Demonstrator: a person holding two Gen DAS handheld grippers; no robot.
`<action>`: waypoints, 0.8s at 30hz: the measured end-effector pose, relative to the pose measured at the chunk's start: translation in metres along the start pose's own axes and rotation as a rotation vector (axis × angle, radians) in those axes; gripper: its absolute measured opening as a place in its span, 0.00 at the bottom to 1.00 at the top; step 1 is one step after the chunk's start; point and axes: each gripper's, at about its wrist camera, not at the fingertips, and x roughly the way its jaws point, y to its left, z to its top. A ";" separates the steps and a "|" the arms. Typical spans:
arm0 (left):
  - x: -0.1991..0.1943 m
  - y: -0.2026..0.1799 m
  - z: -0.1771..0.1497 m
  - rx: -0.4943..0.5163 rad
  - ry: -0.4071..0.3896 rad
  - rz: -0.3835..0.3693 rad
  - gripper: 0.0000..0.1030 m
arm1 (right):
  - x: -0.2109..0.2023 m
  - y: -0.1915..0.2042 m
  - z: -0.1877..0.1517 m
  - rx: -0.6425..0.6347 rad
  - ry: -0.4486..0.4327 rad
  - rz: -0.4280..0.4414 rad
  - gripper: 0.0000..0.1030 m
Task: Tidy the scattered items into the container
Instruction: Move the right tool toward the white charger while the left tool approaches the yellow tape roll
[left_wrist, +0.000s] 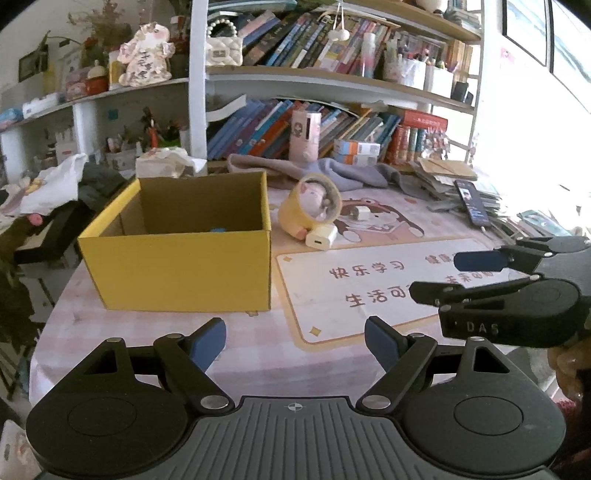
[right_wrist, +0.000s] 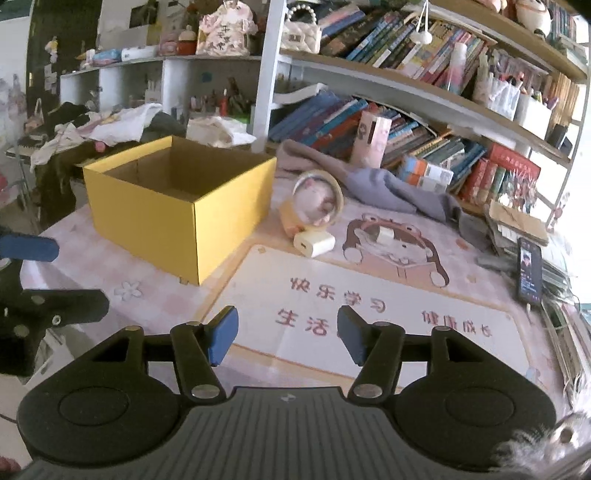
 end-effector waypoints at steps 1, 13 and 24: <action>0.001 -0.001 0.000 0.003 0.002 -0.005 0.82 | -0.001 0.001 -0.001 -0.004 0.002 0.000 0.56; 0.023 -0.023 0.009 0.067 0.029 -0.088 0.82 | 0.001 -0.019 -0.010 0.022 0.034 -0.049 0.61; 0.050 -0.055 0.022 0.117 0.040 -0.157 0.82 | 0.004 -0.055 -0.015 0.059 0.052 -0.114 0.61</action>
